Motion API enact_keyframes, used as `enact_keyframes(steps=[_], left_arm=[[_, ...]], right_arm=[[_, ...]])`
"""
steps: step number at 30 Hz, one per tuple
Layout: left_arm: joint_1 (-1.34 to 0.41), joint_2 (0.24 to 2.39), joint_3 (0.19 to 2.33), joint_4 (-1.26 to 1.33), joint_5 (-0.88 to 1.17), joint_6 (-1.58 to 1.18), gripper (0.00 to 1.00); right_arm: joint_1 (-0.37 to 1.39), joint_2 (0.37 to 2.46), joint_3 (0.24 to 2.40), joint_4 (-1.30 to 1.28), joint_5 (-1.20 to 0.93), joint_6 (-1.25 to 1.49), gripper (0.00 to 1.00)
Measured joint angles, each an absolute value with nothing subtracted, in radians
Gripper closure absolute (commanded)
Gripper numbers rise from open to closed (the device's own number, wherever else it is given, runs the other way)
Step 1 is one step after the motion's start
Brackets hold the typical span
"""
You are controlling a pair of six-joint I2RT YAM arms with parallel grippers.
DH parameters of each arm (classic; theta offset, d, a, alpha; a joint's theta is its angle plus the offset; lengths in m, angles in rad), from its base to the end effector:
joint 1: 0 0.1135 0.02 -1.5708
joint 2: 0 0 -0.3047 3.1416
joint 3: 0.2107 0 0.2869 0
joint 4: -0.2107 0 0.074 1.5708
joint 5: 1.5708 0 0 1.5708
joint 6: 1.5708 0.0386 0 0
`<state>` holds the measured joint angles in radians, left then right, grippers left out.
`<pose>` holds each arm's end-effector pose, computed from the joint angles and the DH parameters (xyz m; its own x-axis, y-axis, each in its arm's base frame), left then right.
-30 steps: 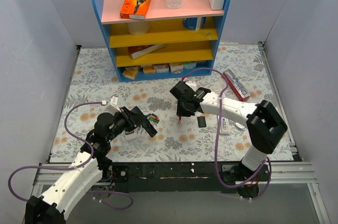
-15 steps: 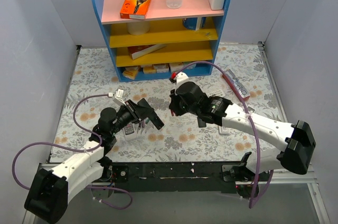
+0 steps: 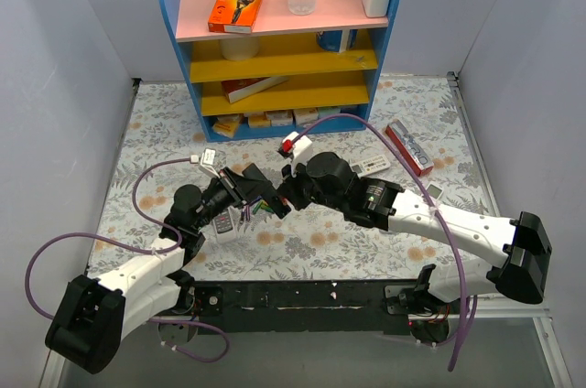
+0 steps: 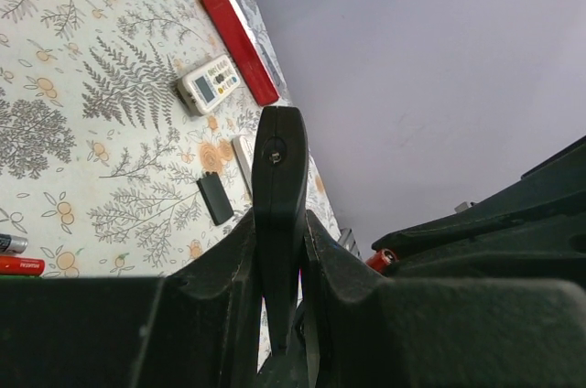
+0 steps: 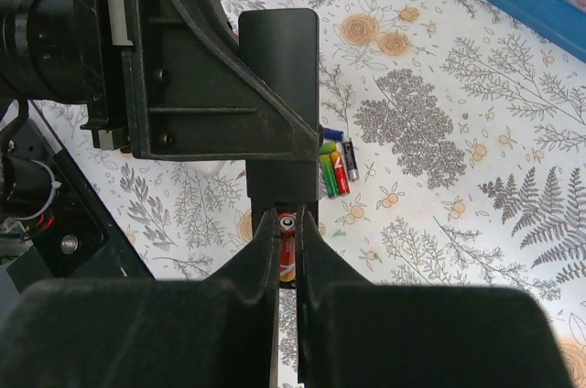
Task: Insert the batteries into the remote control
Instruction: Load the battery into the remote control.
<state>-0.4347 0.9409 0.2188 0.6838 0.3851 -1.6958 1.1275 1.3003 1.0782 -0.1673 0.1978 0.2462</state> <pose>0.1757 -0.0975 0.2151 -0.7207 -0.6792 0.1389 -0.1256 -0.0691 -0.9897 0.1479 0.2939 0.3614 -0.3548 -0.1901 -0.9154 -0.7437 0.6507 0.1531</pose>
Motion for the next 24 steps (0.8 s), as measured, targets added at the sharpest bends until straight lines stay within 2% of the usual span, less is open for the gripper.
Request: enact_keyframes(steps=[24], left_arm=[[-0.441,0.941,0.255,0.732,0.399,-1.744,1.00]], right_arm=[[1.142,1.332,1.064,-0.109,0.161,0.198,0.99]])
